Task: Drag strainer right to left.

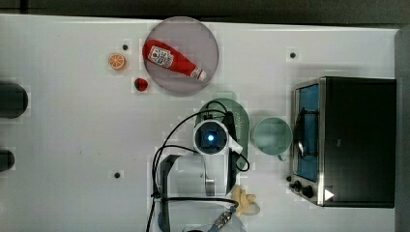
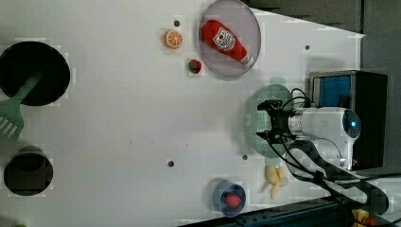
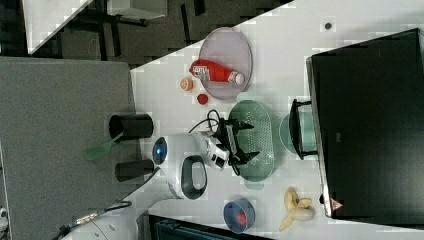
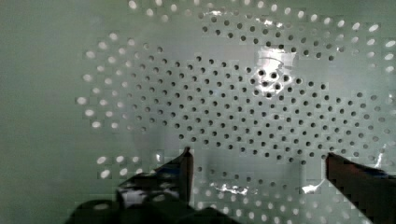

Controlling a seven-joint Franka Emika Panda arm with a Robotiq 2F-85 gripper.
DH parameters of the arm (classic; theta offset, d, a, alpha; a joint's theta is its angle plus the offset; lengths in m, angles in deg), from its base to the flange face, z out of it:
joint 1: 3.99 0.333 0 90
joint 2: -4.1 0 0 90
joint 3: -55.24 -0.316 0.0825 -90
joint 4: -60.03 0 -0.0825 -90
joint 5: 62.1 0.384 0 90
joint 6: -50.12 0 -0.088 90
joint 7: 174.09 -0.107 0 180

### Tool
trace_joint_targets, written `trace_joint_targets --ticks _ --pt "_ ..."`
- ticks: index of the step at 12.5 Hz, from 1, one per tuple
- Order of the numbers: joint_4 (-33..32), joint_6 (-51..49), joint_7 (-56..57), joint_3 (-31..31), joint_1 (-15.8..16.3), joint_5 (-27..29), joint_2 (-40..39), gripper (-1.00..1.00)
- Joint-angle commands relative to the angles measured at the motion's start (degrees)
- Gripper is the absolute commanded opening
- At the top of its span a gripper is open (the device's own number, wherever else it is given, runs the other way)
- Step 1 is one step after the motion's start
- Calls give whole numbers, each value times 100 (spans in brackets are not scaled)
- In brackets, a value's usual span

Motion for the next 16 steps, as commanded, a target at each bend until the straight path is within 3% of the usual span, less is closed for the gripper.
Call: trace_joint_targets --ticks 1,9,16 --pt "93 71 -529 -242 8 165 19 100" --pt "125 65 -1488 -841 209 227 9 100" --pt "320 46 -2520 -1258 712 322 -147 100"
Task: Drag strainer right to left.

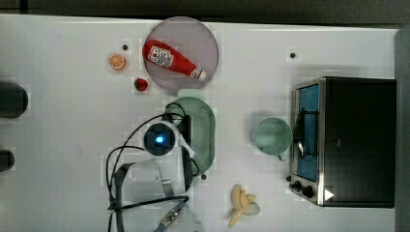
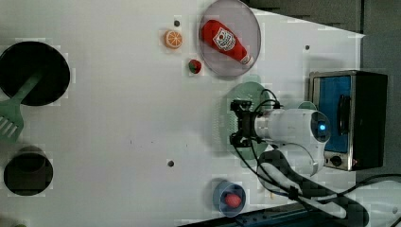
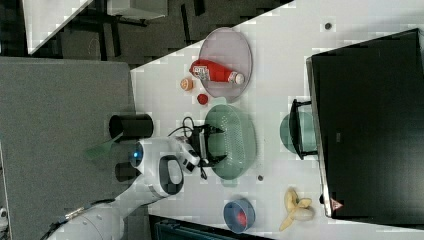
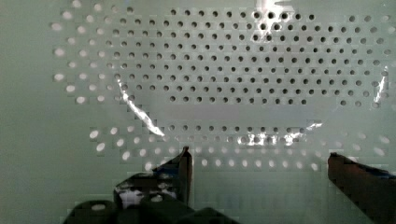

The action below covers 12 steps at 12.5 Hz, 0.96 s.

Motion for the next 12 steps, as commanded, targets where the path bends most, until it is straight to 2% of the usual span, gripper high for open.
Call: trace_joint_targets --ticks 1,12 --pt "163 2 -733 -65 449 -5 -7 100" --pt "1231 -563 -1570 -113 1356 79 -599 100"
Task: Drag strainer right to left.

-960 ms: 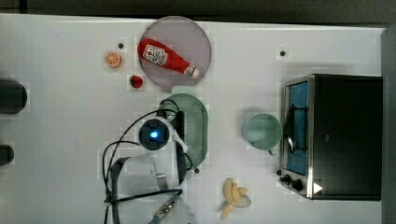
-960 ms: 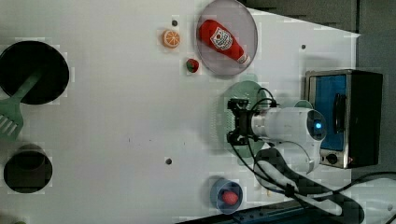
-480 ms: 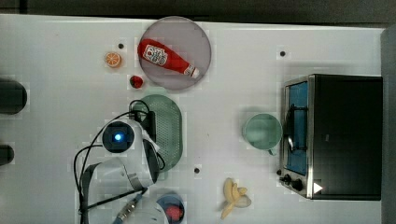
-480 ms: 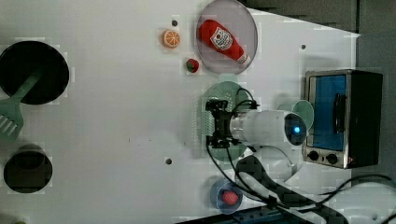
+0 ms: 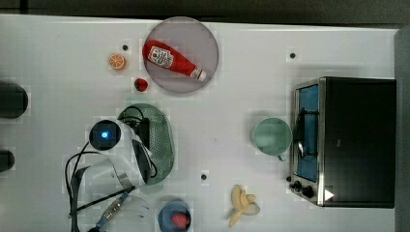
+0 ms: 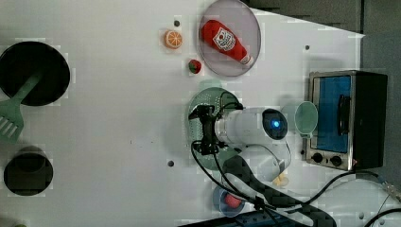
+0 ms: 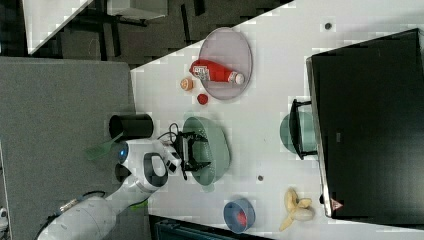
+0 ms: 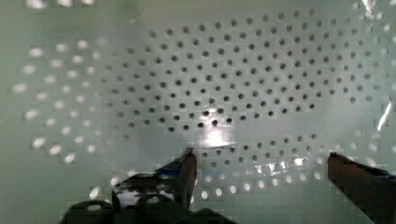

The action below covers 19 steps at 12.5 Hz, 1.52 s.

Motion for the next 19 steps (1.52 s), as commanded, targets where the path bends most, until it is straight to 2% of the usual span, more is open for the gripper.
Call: trace_joint_targets --ticks 1,10,16,19 --pt "437 64 -741 -66 278 14 0 100" --pt "1505 -93 -1572 -64 1021 16 -673 100" --pt "1933 -113 -1813 -59 1273 20 -950 100" --pt "1927 -366 -1456 -54 1256 15 -681 100"
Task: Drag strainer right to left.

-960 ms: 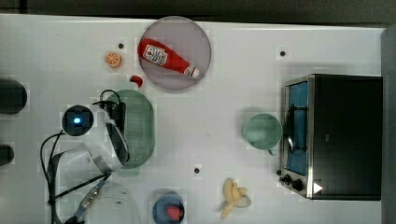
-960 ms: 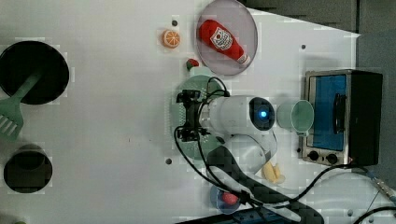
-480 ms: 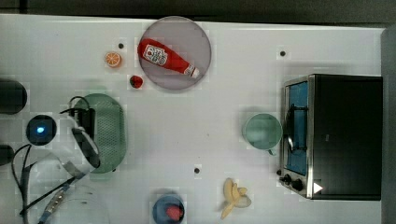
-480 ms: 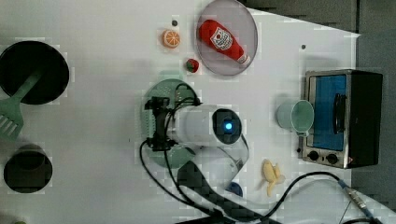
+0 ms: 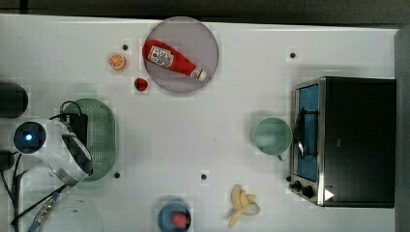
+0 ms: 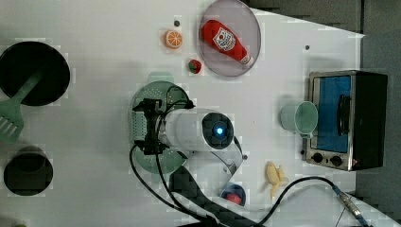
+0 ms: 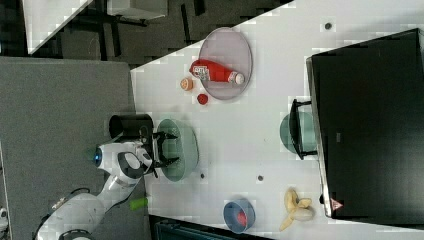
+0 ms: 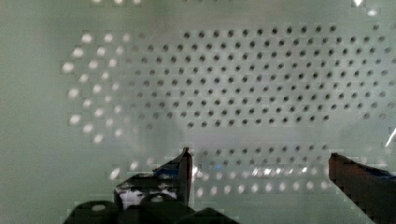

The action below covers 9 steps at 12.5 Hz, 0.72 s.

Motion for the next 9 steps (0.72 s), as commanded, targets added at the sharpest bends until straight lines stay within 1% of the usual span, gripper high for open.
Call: trace_joint_targets --ticks 1,5,7,9 --pt "124 -582 443 42 -126 76 433 100" --pt "125 -2158 2181 282 -312 75 1579 100" --pt "122 -2934 3087 504 -441 75 2247 100" --pt "120 -3565 3727 813 -573 75 2896 100"
